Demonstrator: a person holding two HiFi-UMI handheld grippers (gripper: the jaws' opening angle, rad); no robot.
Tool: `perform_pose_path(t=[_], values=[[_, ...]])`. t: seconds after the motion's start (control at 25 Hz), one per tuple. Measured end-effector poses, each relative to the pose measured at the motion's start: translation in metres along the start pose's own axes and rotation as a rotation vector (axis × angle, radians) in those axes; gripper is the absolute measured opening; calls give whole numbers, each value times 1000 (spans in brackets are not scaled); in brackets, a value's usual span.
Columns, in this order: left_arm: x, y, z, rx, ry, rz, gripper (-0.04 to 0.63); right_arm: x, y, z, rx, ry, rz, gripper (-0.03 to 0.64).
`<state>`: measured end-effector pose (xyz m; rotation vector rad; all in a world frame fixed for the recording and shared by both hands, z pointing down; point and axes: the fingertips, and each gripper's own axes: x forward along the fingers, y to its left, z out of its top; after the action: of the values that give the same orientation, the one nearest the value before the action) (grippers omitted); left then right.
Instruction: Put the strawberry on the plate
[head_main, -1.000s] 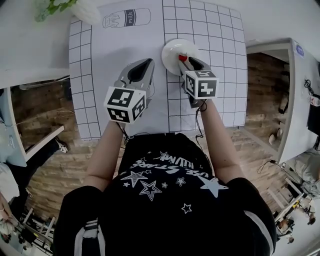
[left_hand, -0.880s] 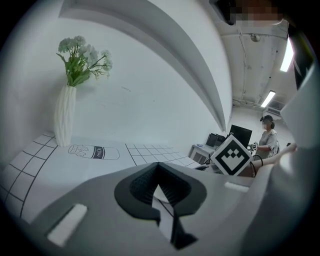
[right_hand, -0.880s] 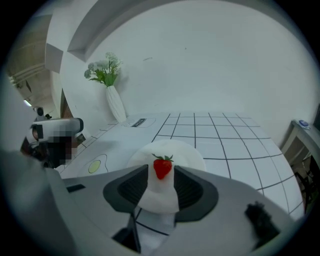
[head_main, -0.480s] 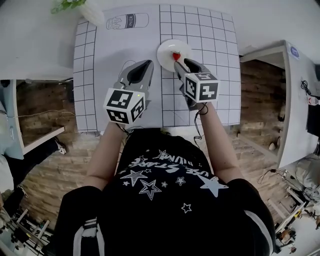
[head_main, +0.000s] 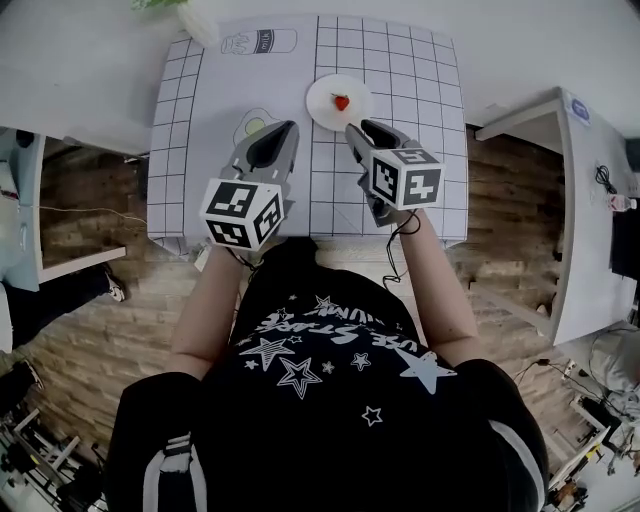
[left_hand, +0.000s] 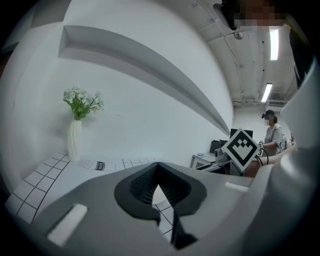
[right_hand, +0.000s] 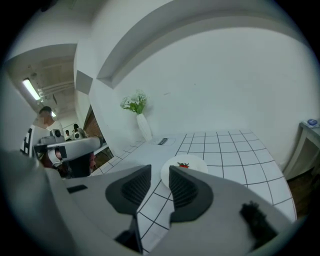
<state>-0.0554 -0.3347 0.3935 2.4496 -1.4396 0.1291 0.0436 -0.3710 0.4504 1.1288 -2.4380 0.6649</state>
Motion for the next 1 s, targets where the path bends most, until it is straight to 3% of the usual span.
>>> perform_pose_path(t=[0.36,0.64,1.0], values=[[-54,-40,-8,17,-47,45,8,-53,35,-15,-54,-53,66,46],[-93,-82,-15,24,-52,69,8,-101,57,-37,-93,-66,142,23],[-128,-100,-24,24,-47,88,8,-134,73,-57,-67,-81,158,14]])
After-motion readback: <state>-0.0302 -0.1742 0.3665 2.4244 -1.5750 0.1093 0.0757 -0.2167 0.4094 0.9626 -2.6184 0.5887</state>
